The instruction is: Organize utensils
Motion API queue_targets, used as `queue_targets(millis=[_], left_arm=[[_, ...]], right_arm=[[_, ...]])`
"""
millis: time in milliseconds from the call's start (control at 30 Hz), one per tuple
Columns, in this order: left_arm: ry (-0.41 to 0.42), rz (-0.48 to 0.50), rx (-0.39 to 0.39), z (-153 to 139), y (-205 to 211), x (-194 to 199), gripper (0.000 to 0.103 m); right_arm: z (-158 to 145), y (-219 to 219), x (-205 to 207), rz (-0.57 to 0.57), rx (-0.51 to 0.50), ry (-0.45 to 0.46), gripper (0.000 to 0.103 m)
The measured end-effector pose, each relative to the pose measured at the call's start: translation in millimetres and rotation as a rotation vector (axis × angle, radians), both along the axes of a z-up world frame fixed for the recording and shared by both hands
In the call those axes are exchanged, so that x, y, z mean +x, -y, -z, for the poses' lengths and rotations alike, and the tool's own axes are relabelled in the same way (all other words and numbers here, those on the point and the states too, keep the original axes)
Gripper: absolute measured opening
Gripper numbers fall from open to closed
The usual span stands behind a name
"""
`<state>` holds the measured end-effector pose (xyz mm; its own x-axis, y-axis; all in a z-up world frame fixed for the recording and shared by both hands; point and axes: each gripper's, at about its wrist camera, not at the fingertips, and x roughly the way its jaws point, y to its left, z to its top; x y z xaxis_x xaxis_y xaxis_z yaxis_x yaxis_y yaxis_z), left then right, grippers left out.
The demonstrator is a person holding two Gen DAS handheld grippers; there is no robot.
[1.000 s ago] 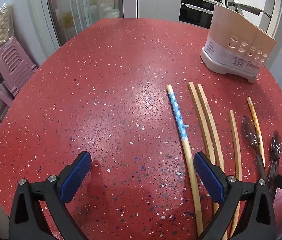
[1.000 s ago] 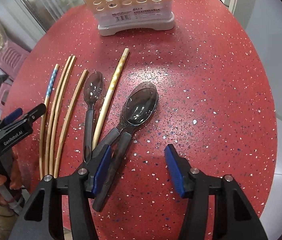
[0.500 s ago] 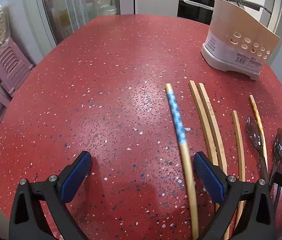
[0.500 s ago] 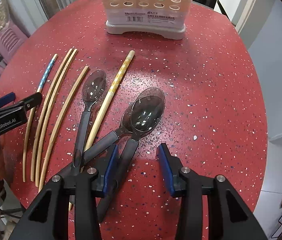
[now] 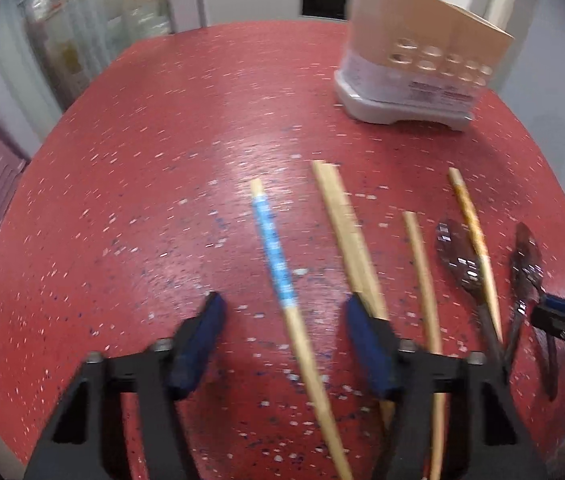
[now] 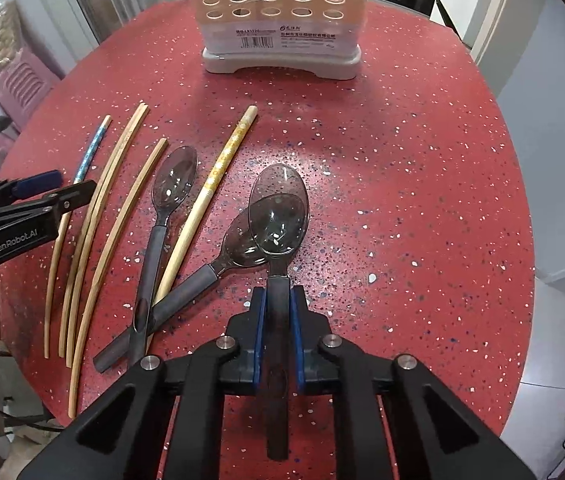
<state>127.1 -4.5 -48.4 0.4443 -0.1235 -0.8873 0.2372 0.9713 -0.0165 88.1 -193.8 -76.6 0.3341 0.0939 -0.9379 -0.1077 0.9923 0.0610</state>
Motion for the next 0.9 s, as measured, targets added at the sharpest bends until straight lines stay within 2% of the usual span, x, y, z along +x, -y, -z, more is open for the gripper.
queue_targets(millis=[33,67,300,600,900], left_arm=[[0.001,0.019,-0.004,-1.1,4.3,-0.3,0.050],[0.002,0.031,0.003,-1.8,9.2,-0.2,0.036],[0.043,0.003,-0.078,-6.0,6.5,-9.9,0.033],[0.137,-0.053,-0.192,-41.3,-11.8,-27.4,0.033],[0.237,-0.044,-0.296,-93.1,-9.9,-20.8,0.033]], right_arm=[[0.5,0.8,-0.1,-0.002,0.006,0.004,0.012],[0.4,3.3,-0.2,-0.002,0.019,0.006,0.012],[-6.7,27.9,-6.7,0.018,0.160,0.040,0.012],[-36.9,53.5,-10.7,0.047,0.341,0.120,0.012],[-88.5,70.7,4.3,0.045,0.378,0.240,0.012]])
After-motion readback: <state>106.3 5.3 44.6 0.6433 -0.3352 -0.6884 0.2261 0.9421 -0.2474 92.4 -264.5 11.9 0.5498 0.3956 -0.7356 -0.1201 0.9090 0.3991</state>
